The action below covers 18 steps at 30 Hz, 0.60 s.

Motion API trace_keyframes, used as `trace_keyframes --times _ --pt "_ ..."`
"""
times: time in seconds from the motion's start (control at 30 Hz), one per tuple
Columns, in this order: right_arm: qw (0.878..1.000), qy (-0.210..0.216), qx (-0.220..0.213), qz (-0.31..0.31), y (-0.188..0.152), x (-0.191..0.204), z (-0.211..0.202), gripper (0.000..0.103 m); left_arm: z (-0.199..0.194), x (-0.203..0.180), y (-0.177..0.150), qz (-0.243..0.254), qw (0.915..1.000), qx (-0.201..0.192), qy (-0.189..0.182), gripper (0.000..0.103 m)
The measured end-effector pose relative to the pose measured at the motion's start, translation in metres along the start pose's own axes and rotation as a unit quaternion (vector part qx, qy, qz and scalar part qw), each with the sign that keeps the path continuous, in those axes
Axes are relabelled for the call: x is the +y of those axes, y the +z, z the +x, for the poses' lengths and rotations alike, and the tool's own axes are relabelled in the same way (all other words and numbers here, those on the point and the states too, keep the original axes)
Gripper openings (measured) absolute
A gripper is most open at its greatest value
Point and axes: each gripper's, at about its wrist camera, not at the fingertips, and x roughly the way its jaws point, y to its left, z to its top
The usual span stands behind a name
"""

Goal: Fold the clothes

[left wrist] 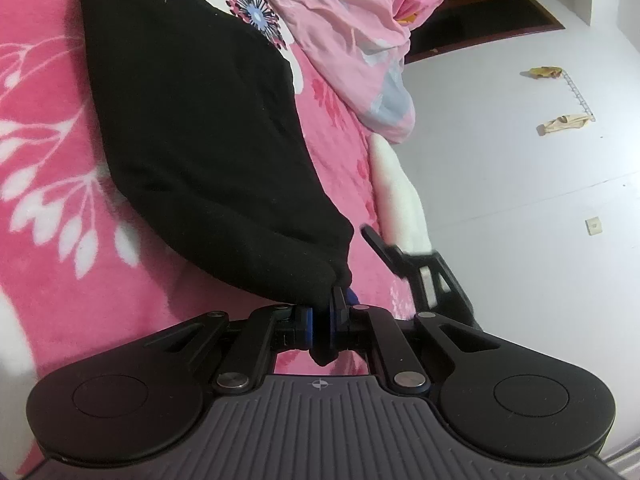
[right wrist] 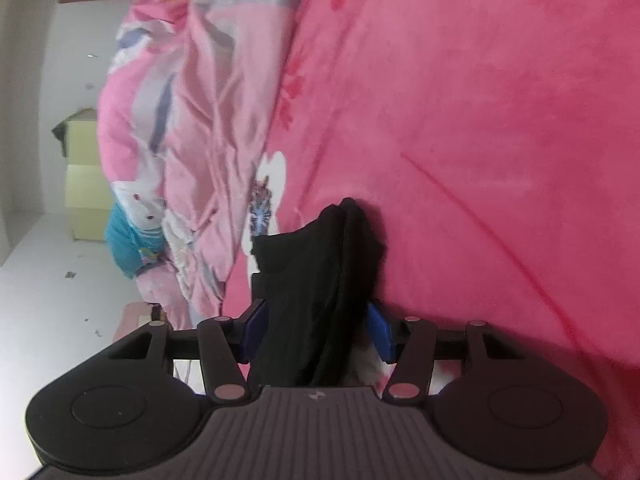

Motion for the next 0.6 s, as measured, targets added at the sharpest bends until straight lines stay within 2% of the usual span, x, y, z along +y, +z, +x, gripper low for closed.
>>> trace_keyframes --times 0.17,0.23,0.33,0.37,0.5,0.6 --pt "1.0 -0.016 0.019 -0.007 0.017 0.008 0.015 0.048 -0.001 0.0 0.0 0.005 1.0 0.005 -0.004 0.005" --pt "0.999 -0.028 0.026 -0.011 0.023 0.01 0.021 0.039 -0.002 0.0 -0.001 0.01 0.9999 0.009 -0.006 0.005" --pt "0.998 -0.042 0.033 -0.029 0.025 0.015 0.026 0.015 -0.006 -0.003 0.003 0.015 0.9998 0.008 -0.011 0.005" --pt "0.998 -0.041 0.032 -0.035 0.023 0.019 0.026 0.01 -0.008 -0.004 0.005 0.016 0.9998 0.007 -0.013 0.004" --pt "0.997 -0.027 0.031 -0.065 0.021 0.046 0.029 0.009 -0.027 -0.013 0.033 0.02 0.9996 -0.004 -0.019 0.004" --pt "0.995 -0.008 0.035 -0.091 0.024 0.09 0.044 0.009 -0.05 -0.022 0.08 0.019 0.9993 -0.024 -0.021 0.004"
